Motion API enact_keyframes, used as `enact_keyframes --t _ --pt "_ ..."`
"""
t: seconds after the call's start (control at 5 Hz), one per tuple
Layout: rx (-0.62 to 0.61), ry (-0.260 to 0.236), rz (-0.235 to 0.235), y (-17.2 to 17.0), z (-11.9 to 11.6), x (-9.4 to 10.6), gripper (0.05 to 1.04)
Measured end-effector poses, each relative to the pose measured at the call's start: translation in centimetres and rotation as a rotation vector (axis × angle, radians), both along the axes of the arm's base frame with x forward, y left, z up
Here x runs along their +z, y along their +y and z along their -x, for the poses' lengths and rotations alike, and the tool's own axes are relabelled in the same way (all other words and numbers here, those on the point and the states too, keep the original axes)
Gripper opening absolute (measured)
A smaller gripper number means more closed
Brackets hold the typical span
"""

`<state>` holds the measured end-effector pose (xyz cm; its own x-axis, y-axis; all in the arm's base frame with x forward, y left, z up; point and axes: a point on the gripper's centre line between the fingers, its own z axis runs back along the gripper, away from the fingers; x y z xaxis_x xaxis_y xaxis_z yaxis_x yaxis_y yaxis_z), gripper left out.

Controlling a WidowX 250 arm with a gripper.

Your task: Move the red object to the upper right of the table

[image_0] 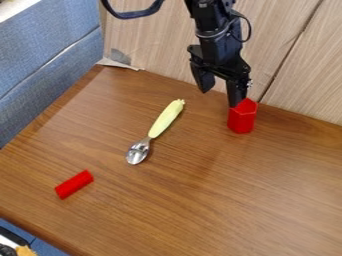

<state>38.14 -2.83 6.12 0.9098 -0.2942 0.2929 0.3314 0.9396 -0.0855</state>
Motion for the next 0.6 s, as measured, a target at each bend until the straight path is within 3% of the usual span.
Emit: enact_keyframes --t 0.2,0.4,0.6 --pt "-0.003 0.031 0.001 0.0 0.4 -1.1 1.001" --pt "-0.011 0.061 0.018 0.8 2.5 -2.2 1.001" --pt "0.004 0.031 0.005 2.4 3.7 -1.5 1.001"
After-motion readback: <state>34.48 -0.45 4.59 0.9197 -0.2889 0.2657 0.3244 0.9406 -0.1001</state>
